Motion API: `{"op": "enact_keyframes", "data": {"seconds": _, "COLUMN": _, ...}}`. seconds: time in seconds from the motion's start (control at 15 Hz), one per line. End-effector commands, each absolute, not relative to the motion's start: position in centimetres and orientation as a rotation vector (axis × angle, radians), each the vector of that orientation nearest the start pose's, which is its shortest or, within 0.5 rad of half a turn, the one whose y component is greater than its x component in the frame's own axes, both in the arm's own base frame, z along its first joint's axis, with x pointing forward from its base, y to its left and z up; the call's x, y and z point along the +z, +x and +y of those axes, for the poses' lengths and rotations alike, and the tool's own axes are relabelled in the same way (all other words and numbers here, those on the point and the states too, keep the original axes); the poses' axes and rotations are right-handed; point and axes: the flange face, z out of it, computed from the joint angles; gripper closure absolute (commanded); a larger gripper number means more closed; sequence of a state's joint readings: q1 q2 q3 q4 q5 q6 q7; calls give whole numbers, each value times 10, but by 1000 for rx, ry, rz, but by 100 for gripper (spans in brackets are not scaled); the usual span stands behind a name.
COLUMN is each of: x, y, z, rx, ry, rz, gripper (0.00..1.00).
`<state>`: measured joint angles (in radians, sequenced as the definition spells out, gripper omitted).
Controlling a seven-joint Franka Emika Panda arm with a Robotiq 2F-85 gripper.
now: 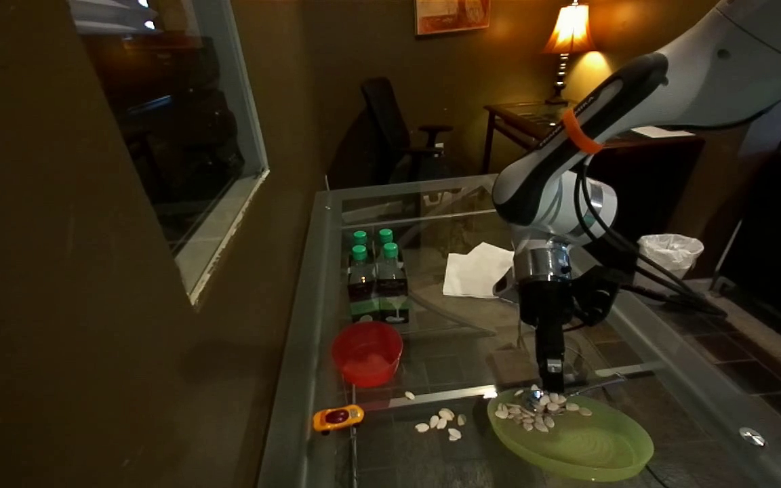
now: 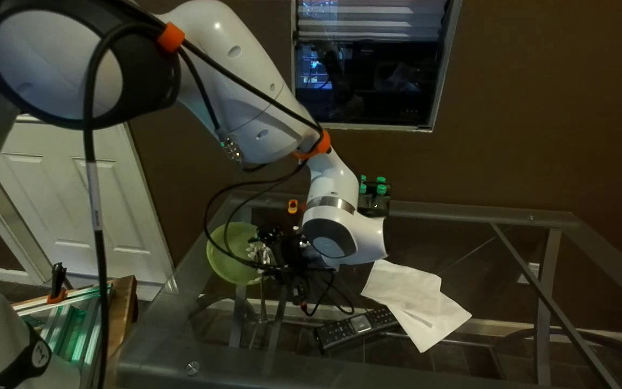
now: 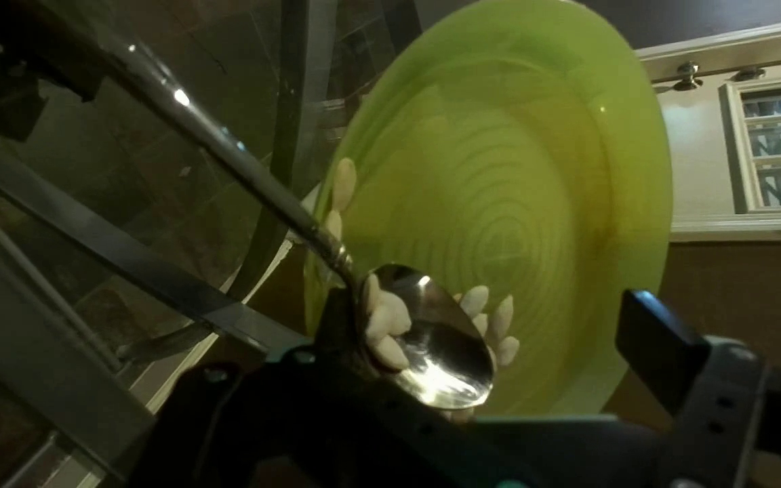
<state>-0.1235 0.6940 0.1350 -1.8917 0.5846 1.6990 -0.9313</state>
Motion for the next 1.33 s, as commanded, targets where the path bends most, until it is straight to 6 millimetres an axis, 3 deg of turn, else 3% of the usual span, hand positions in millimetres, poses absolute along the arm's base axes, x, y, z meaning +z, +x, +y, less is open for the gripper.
{"op": "enact_keyframes", "data": {"seconds": 0.0, "x": 131, "y": 519, "z": 75, "rx": 586, "ry": -2117, "rz": -666, "gripper": 0}}
{"op": "enact_keyframes", "data": {"seconds": 0.53, "x": 143, "y": 500, "z": 97, "rx": 606, "ry": -2178, "rz": -701, "gripper": 0}}
{"op": "enact_keyframes", "data": {"seconds": 0.87, "x": 147, "y": 480, "z": 106, "rx": 620, "ry": -2217, "rz": -714, "gripper": 0}}
{"op": "enact_keyframes", "data": {"seconds": 1.27, "x": 165, "y": 453, "z": 121, "rx": 589, "ry": -2285, "rz": -786, "gripper": 0}}
